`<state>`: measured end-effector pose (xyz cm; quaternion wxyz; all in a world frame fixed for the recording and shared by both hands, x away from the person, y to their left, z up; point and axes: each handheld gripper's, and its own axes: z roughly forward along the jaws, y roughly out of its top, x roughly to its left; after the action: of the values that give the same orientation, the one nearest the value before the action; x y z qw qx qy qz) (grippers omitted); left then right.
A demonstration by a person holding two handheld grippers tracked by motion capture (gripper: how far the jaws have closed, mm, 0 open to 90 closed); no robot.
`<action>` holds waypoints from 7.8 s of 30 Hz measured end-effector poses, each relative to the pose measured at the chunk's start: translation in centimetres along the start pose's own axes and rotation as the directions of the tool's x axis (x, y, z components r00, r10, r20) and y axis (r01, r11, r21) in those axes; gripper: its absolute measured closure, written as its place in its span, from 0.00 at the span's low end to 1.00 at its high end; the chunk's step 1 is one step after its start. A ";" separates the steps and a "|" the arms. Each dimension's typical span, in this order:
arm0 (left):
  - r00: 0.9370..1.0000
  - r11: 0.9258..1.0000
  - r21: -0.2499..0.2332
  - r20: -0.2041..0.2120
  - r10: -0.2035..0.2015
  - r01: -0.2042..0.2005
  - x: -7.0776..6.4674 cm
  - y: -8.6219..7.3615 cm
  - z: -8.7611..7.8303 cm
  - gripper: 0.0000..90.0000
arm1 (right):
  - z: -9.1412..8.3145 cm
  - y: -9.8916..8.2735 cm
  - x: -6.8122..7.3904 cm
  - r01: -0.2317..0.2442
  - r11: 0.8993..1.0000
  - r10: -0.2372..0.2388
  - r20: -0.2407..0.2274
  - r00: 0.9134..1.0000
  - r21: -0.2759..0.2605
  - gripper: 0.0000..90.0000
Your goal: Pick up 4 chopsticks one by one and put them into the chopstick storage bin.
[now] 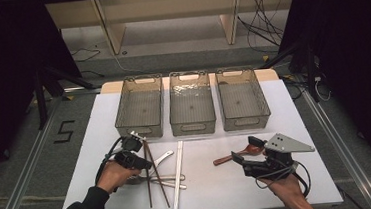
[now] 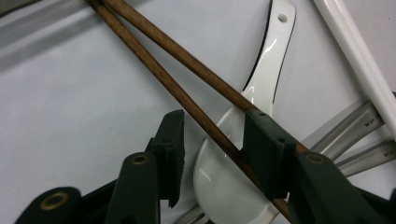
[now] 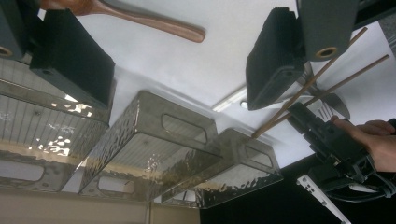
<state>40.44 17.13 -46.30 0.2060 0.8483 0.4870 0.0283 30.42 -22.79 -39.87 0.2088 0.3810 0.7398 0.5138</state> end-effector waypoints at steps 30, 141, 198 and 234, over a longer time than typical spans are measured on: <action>0.998 0.998 0.002 0.028 -0.061 0.061 0.8 -0.1 -0.3 0.85 | 0.1 0.0 -0.1 -0.001 1.000 0.001 0.000 1.000 0.002 0.27; 0.999 0.992 -0.124 0.029 0.031 -0.027 1.4 -0.2 -6.6 0.93 | 0.1 0.0 -0.1 -0.004 1.000 0.004 -0.008 1.000 0.000 0.28; 0.998 0.919 -0.392 -0.034 -0.060 0.042 10.3 14.7 -5.9 0.93 | 0.1 -0.1 -0.4 -0.029 1.000 0.029 -0.033 0.999 0.004 0.27; 0.996 0.901 -0.434 -0.071 -0.062 0.025 11.7 16.6 -4.8 0.92 | 0.0 -0.1 -0.4 -0.037 0.999 0.037 -0.039 0.999 -0.002 0.27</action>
<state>58.88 21.17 -37.45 0.3692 0.7684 0.4956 0.1661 30.63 -23.11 -39.98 0.1854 0.3841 0.7358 0.5260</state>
